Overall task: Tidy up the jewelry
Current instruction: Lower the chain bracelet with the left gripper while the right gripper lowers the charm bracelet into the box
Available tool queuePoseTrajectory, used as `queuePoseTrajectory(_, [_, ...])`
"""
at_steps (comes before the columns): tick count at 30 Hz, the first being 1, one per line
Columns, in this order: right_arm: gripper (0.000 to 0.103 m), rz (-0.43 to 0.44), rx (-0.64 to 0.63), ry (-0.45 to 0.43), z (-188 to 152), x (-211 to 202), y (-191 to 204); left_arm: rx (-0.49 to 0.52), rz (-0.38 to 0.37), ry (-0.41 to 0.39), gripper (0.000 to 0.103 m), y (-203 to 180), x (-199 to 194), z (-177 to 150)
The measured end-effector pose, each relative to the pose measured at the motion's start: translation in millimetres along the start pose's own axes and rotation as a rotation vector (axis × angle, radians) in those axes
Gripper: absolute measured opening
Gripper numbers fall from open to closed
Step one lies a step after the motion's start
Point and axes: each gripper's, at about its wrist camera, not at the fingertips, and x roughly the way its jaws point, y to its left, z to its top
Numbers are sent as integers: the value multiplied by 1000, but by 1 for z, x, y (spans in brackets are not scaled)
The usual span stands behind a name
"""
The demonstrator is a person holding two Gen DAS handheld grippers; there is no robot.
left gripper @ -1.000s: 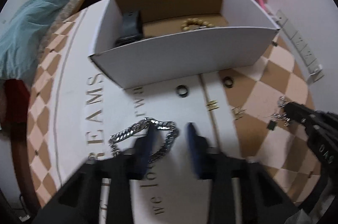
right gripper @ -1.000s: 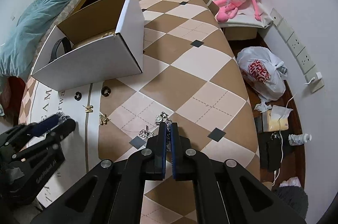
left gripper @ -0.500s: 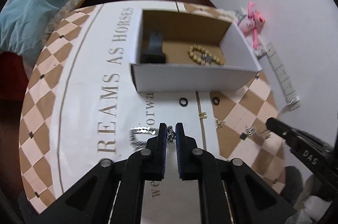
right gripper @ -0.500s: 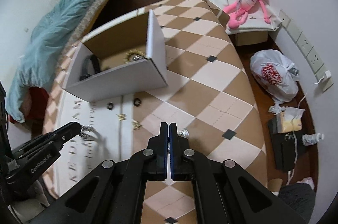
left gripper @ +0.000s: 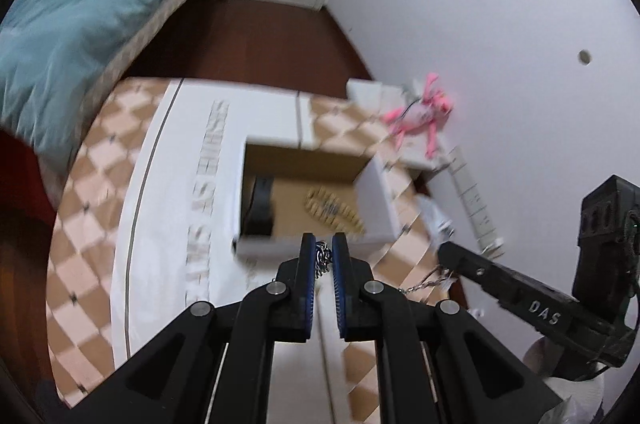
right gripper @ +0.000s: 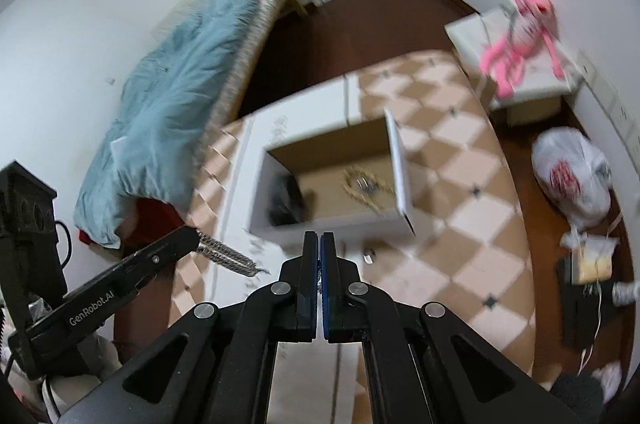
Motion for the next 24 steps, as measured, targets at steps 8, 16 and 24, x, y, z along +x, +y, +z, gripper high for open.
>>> queuePoseTrajectory(8, [1, -31, -55, 3, 71, 16, 15, 45, -1, -4, 6, -5, 20, 66])
queuePoseTrajectory(16, [1, -109, -62, 110, 112, 78, 4, 7, 14, 106, 5, 13, 79, 98])
queuePoseTrajectory(24, [2, -217, -124, 221, 122, 130, -6, -21, 165, 175, 8, 24, 107, 105])
